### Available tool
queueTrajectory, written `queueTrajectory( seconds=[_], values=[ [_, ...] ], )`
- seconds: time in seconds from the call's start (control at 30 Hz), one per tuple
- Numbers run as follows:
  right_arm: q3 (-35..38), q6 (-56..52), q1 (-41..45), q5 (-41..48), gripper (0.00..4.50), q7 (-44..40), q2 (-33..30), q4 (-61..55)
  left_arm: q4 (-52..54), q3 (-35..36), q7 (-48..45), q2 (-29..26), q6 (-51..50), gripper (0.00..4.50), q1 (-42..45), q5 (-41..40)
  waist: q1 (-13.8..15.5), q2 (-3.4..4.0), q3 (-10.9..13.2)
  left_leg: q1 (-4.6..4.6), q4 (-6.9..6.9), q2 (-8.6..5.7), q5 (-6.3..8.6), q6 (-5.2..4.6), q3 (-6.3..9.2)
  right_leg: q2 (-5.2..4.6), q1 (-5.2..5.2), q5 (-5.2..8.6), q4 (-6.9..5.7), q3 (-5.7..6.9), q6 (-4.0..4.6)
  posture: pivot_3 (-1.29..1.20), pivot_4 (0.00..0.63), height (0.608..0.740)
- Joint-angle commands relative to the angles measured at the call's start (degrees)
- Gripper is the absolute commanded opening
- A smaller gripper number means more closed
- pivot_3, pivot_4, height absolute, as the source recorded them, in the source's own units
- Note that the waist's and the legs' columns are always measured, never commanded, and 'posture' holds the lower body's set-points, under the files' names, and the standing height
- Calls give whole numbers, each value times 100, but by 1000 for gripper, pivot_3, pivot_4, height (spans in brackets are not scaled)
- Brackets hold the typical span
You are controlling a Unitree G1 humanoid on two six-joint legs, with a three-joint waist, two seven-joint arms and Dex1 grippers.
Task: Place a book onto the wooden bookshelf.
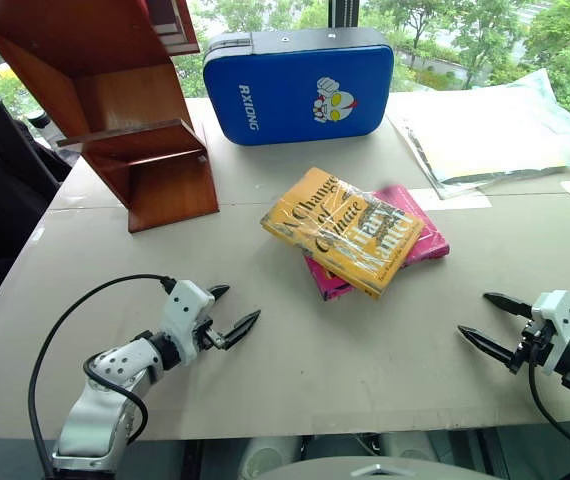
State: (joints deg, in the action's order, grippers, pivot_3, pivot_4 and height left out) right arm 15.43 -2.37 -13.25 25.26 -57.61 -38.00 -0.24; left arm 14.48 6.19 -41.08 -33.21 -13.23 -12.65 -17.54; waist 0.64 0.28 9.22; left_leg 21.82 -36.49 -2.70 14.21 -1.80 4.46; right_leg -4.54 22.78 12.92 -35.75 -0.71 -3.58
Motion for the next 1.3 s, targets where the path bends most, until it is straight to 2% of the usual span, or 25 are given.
queueTrajectory(
  seconds=[0.03,0.77,0.97,1.13,1.3],
  values=[
    [87,-22,-76,11,4500,-2,-17,-53,-213,-173,-18,39,-96,4378,-210,131,0,0,0,0,0,0,0,0,0,0,0,0,0,0,0,0,150,740],
    [72,110,-112,-10,4500,-2,29,16,-179,-167,-86,144,-261,4378,-95,-145,15,-3,-1,-1,-1,-1,-1,-1,1,2,-1,-1,-1,3,0,0,150,740],
    [127,-240,-61,303,4500,144,65,-522,99,-136,-303,-62,-367,4378,65,-322,14,-5,1,0,-1,-1,-1,-1,1,1,-1,-1,-1,2,0,0,150,740],
    [154,-1488,551,1060,4500,844,12,-1794,725,-10,-699,-520,-972,4378,617,-848,6,-28,30,8,-3,0,-1,-1,1,3,13,-1,-8,2,-1,0,150,740],
    [-54,-2435,1712,626,4500,1953,-190,-2111,1253,316,-1244,-1130,-1644,4378,1138,-1652,9,-56,46,37,-17,10,-4,2,9,33,42,-15,-19,22,20,0,150,740]
  ],
)
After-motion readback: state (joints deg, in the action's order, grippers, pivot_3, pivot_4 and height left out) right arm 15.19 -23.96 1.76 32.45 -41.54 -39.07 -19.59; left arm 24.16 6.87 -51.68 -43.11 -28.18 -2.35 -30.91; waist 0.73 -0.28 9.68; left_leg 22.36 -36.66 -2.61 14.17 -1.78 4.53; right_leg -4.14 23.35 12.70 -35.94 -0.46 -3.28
